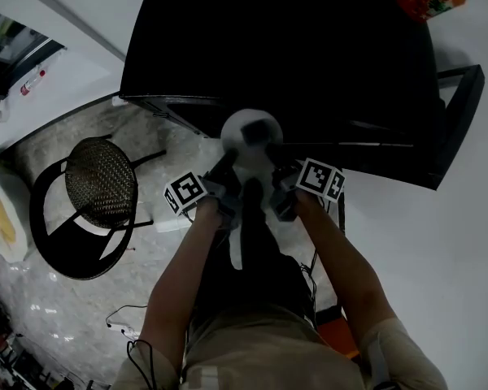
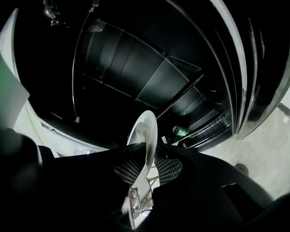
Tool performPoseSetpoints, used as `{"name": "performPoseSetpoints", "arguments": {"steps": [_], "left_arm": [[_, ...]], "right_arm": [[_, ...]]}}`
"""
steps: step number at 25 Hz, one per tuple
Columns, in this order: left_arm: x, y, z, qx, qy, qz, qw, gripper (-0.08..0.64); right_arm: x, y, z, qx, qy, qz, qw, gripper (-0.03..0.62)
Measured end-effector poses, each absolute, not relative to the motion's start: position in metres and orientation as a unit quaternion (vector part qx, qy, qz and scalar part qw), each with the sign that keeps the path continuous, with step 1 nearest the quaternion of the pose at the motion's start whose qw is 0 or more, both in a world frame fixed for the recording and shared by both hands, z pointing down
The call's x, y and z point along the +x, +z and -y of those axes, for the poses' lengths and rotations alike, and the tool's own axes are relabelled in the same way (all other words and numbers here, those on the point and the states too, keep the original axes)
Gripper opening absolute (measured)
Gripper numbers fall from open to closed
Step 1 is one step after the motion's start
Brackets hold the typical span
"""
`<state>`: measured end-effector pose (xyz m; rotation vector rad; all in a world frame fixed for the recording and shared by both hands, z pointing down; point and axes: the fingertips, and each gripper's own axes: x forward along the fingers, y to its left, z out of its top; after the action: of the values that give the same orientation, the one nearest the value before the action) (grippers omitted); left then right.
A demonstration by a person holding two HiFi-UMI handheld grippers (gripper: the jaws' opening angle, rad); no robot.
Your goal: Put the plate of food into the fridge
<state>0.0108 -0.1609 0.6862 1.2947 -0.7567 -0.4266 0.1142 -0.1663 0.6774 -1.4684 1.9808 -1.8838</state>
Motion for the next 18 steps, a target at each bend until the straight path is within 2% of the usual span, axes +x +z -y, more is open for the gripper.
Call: {"name": "performPoseSetpoints", "arguments": {"steps": [6,11,18], "left_arm": [[0.011,0.69,0.162,0.58,-0.197,0.344,0.712,0.017],[0.011,0.691,0.165,0.582,-0.198,0.343,0.71,0.017],[0.008,0.691,0.174,0.582,-0.203,0.351,0.705,0.017]], "right_arm": [[0.114,0.679,0.166,-0.47,-0.608,-0.64,0.018,0.049],[0.115,0.677,0.167,-0.472,-0.601,-0.645,0.013,0.092],[0.124,0.677,0.159,-0.478,-0.605,-0.637,0.018,0.095]]}}
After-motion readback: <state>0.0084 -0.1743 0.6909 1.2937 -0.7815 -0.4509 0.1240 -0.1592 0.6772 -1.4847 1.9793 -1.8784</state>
